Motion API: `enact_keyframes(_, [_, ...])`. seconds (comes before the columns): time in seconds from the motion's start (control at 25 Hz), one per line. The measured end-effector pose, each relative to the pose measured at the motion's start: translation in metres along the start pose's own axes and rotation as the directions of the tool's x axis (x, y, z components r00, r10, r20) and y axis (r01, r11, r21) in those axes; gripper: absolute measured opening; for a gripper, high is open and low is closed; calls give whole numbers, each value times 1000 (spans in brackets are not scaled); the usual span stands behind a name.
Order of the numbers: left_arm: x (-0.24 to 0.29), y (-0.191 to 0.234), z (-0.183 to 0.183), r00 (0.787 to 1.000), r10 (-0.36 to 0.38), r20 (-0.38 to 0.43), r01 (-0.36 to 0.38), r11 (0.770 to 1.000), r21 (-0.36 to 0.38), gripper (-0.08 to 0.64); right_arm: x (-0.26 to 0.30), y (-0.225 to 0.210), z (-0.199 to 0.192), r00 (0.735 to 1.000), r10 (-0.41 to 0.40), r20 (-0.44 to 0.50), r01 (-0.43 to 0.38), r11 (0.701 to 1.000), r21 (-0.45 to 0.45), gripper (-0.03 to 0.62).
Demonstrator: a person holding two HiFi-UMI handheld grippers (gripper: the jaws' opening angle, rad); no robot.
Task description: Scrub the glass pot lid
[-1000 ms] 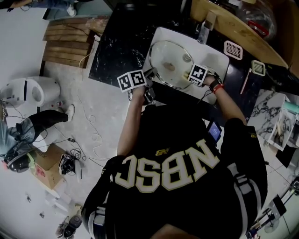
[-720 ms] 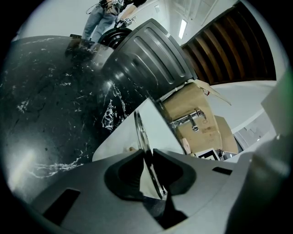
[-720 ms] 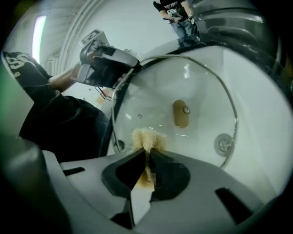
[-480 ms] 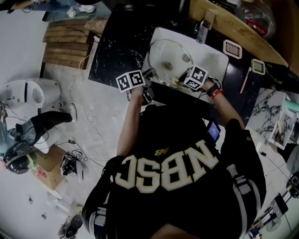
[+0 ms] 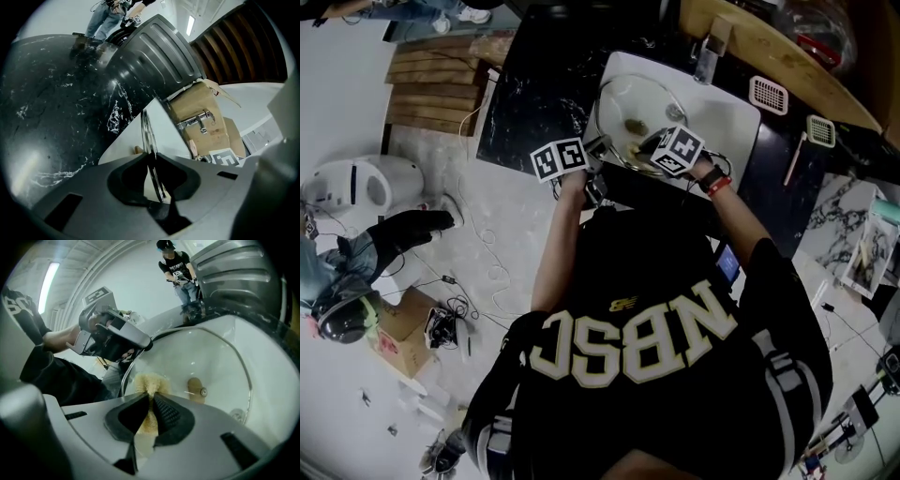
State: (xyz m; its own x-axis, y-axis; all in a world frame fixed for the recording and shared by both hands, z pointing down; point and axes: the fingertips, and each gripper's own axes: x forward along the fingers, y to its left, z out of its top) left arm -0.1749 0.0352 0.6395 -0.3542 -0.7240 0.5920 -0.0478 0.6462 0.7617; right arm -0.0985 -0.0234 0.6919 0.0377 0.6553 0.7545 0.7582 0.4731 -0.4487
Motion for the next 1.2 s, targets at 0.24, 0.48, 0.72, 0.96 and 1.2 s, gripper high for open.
enact_keyframes(0.24, [-2, 2, -1, 1000, 12, -1, -12, 1000, 2, 72, 3, -10, 31, 994, -53, 91, 52, 999, 14, 40])
enact_keyframes(0.48, [-1, 1, -1, 1000, 13, -1, -13, 1000, 2, 72, 7, -24, 57, 981, -93, 169, 93, 996, 13, 41])
enact_keyframes(0.72, [-2, 1, -1, 1000, 13, -2, -13, 1000, 2, 72, 10, -40, 79, 968, -126, 219, 122, 992, 29, 41])
enact_keyframes(0.96, [-3, 2, -3, 1000, 19, -5, -19, 1000, 3, 72, 14, -63, 99, 950, -194, 244, 192, 981, 31, 41])
enact_keyframes(1.2, [-2, 2, -2, 1000, 20, -6, -20, 1000, 1, 72, 15, -92, 109, 928, -274, 251, 270, 961, 52, 41])
